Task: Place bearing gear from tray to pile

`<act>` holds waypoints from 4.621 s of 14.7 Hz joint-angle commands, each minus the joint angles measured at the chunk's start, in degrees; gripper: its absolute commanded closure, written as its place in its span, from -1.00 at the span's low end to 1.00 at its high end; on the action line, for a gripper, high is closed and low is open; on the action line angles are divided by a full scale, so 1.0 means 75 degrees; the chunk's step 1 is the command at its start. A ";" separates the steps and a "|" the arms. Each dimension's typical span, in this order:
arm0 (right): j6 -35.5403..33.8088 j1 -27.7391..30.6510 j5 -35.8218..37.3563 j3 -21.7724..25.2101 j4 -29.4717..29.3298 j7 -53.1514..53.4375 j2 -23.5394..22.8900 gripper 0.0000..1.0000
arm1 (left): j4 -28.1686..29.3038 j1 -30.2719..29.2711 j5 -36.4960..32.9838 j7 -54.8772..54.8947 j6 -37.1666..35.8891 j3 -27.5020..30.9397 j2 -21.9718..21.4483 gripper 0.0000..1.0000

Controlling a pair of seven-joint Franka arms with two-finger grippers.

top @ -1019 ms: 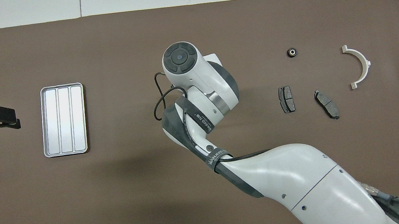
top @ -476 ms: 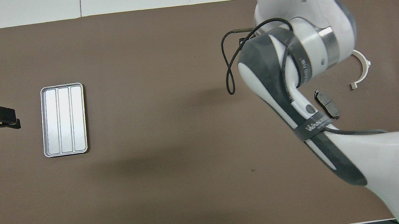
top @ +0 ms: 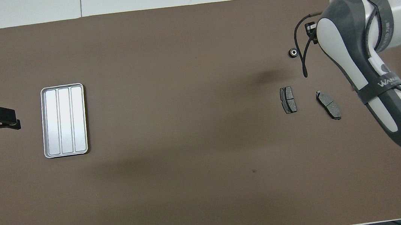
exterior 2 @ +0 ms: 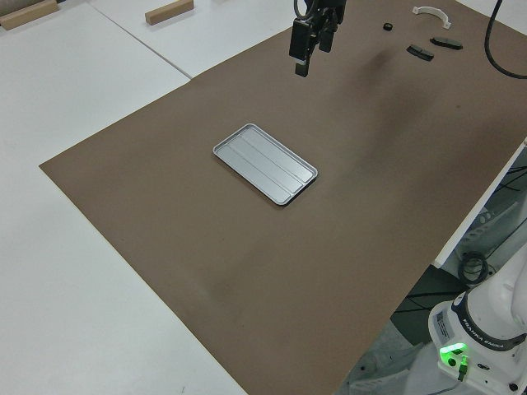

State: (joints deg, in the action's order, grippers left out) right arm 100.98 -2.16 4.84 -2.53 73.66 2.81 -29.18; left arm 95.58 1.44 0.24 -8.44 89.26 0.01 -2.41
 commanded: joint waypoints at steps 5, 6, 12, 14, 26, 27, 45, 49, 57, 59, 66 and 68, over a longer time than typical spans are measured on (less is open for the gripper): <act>0.2519 0.0803 0.0034 -0.0120 0.2038 -0.0960 0.0061 1.00 | 0.0275 0.0078 0.0086 0.0059 0.0145 0.0069 -0.0241 -1.00; 0.2776 0.0955 0.0045 -0.0120 0.2062 -0.0984 -0.0127 1.00 | 0.0275 0.0078 0.0086 0.0059 0.0134 0.0069 -0.0241 -1.00; 0.3644 0.0991 0.0034 -0.0120 0.2097 -0.0961 -0.0737 1.00 | 0.0275 0.0078 0.0086 0.0059 0.0145 0.0069 -0.0241 -1.00; 0.3716 0.0991 0.0045 -0.0120 0.2085 -0.0961 -0.0808 1.00 | 0.0275 0.0078 0.0086 0.0059 0.0145 0.0069 -0.0241 -1.00; 0.3869 0.0921 0.0034 -0.0120 0.2250 -0.0879 -0.0750 -1.00 | 0.0275 0.0078 0.0086 0.0059 0.0145 0.0069 -0.0241 -1.00; 0.3718 0.0863 0.0034 -0.0109 0.2238 -0.0878 -0.0622 -1.00 | 0.0275 0.0078 0.0086 0.0047 0.0145 0.0057 -0.0241 -1.00; -0.0583 0.0593 -0.0339 -0.0308 0.1992 -0.0878 0.3187 -1.00 | 0.0275 0.0078 0.0086 0.0047 0.0145 0.0069 -0.0241 -1.00; -0.1181 0.0581 -0.0470 -0.0296 0.1851 -0.0878 0.3561 -1.00 | 0.0275 0.0078 0.0086 0.0059 0.0145 0.0069 -0.0241 -1.00; -0.1721 0.0570 -0.1032 0.0160 0.1921 -0.0890 0.3890 -1.00 | 0.0275 0.0078 0.0086 0.0059 0.0145 0.0069 -0.0241 -1.00; -0.1721 0.0162 -0.1033 0.0487 0.1933 -0.0879 0.3926 -1.00 | 0.0275 0.0066 0.0086 0.0059 0.0134 0.0069 -0.0241 -1.00; -0.1510 -0.0427 -0.0611 0.1028 0.2027 -0.0960 0.3961 -1.00 | 0.0275 0.0078 0.0086 0.0059 0.0145 0.0057 -0.0241 -1.00; -0.1580 -0.0380 -0.0634 0.1017 0.1992 -0.1100 0.3961 -1.00 | 0.0275 0.0078 0.0086 0.0059 0.0145 0.0069 -0.0241 -1.00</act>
State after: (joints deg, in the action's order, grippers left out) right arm 88.76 -4.94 -0.56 4.78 87.54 -3.28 -0.50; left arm 95.58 1.44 0.24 -8.44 89.26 0.01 -2.42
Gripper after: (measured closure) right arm 0.000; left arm 0.000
